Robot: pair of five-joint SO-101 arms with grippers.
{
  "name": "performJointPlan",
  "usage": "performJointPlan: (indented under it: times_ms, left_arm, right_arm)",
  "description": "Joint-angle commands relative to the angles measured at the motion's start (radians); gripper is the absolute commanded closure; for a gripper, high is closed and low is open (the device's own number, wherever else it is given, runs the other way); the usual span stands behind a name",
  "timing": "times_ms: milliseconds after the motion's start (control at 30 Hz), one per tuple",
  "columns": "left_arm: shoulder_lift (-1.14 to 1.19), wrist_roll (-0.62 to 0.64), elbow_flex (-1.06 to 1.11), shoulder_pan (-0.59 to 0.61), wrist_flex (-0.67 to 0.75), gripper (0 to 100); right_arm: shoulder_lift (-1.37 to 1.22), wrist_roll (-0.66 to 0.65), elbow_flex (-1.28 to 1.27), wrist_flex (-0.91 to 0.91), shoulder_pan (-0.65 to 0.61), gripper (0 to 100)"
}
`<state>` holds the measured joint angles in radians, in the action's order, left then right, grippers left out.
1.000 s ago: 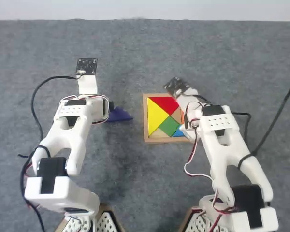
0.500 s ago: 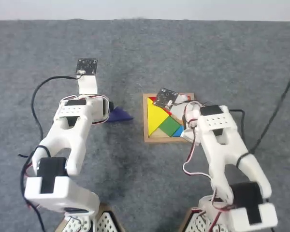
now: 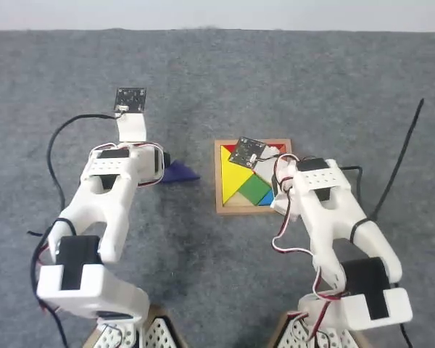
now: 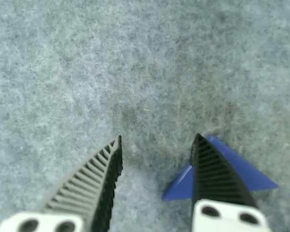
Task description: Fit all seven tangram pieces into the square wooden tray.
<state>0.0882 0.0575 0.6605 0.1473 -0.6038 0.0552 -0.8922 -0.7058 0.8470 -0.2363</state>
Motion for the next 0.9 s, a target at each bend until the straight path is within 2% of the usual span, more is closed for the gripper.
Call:
performJointPlan:
  times_ms: [0,167,433,533,733,867]
  left_arm:
    - [-0.008,-0.009,-0.047,-0.008,-0.006,78]
    - [-0.009,-0.009,-0.045,-0.008,-0.006,78]
    - [-0.011,-0.009,-0.044,-0.008,-0.006,78]
    - [-0.011,-0.009,-0.044,-0.008,-0.006,78]
    - [-0.011,-0.009,-0.042,-0.008,-0.006,78]
    - [-0.011,-0.009,-0.042,-0.008,-0.006,78]
  right_arm:
    - [-0.015,-0.029,0.014,-0.065,-0.013,76.8]
    - [-0.047,-0.253,0.008,-0.062,-0.021,77.3]
    - [-0.073,-0.272,0.028,-0.036,-0.028,84.2]
    - [-0.074,-0.381,0.029,0.024,-0.039,84.6]
    - [-0.074,-0.388,0.029,0.042,-0.041,99.5]
    - [-0.068,-0.385,0.034,0.027,-0.039,99.0]
